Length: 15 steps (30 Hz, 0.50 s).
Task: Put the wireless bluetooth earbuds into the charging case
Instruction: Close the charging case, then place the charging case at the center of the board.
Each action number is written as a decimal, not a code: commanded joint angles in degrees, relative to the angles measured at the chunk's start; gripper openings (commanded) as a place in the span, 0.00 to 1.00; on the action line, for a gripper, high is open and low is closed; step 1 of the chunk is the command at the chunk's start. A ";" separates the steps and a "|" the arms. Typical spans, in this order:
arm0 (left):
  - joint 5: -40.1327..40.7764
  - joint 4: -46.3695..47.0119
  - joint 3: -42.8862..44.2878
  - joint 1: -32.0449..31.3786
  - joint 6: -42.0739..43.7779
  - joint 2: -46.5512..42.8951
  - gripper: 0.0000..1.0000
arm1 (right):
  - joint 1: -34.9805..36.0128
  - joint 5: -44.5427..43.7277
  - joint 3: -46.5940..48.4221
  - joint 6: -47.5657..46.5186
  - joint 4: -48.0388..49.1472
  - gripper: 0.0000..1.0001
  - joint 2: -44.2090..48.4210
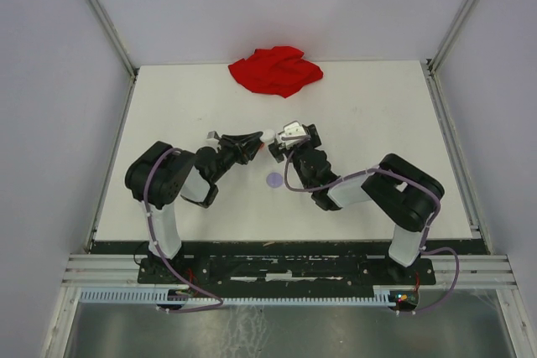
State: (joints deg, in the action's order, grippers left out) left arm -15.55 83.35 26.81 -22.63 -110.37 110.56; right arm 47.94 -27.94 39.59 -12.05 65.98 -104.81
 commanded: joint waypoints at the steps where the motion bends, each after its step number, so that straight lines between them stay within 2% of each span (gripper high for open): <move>1: -1.23 4.45 0.29 0.30 -0.49 1.28 0.03 | -0.04 -4.27 -0.91 1.61 -3.47 0.99 6.31; 8: -3.69 0.00 1.20 3.26 6.37 1.50 0.03 | -1.22 -9.66 3.63 10.02 -28.73 0.99 15.67; 13: -4.40 -2.82 0.43 7.15 10.60 1.23 0.03 | -3.97 -3.87 10.51 16.96 -49.18 0.99 18.73; 15: -4.34 -4.45 0.18 8.60 12.24 1.07 0.03 | -4.86 -0.58 12.70 18.84 -54.60 0.99 18.87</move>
State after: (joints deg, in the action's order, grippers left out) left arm -18.65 80.62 26.94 -16.69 -104.86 111.90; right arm 44.73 -33.34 46.81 -0.01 28.29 -88.14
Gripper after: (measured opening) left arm 0.305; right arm 0.991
